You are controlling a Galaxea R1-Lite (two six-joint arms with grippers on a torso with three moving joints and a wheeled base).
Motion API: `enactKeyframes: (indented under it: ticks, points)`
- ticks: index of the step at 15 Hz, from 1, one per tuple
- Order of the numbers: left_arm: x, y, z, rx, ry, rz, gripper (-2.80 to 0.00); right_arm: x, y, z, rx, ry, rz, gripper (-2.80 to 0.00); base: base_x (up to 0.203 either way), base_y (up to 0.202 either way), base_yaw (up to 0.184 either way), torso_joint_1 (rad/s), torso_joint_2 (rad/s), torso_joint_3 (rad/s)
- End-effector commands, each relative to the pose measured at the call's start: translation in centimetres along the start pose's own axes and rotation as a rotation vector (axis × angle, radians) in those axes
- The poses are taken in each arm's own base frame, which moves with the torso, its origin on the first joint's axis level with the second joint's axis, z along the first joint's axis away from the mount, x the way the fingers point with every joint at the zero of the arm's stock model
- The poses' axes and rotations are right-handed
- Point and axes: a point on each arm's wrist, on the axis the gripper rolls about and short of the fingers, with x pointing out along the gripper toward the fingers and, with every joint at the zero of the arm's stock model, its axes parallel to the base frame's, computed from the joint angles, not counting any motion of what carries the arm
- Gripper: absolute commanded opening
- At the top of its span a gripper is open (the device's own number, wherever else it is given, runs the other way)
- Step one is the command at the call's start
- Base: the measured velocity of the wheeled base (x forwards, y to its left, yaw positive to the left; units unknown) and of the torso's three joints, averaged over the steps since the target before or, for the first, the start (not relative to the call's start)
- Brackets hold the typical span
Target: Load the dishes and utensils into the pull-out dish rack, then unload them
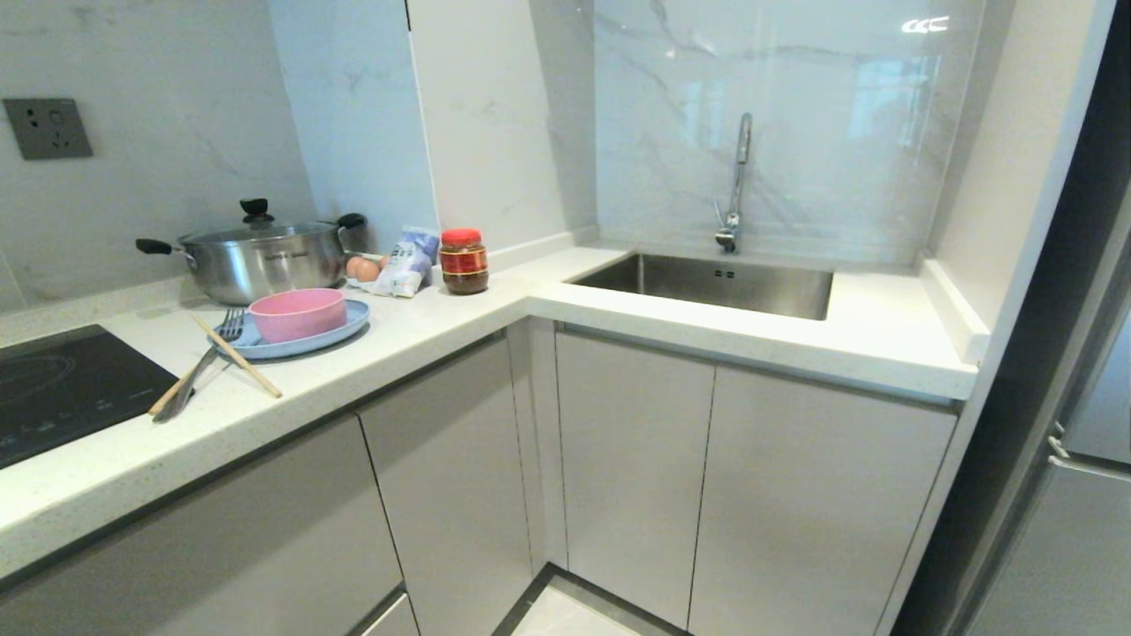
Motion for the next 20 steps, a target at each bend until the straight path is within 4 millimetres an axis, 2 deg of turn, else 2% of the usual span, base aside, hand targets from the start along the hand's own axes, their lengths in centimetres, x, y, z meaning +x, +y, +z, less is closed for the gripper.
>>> enactKeyframes:
  ticks: [1, 20]
  points:
    - [0.01, 0.00, -0.01, 0.000, 0.003, 0.000, -2.80, -0.03, -0.01, 0.00, 0.001, -0.005, 0.002, -2.80, 0.000, 0.000, 0.000, 0.000, 0.00, 0.000]
    - [0.01, 0.00, 0.00, 0.000, 0.002, 0.000, -2.80, -0.02, 0.00, 0.00, 0.000, -0.004, -0.002, -2.80, 0.000, 0.000, 0.000, 0.000, 0.00, 0.000]
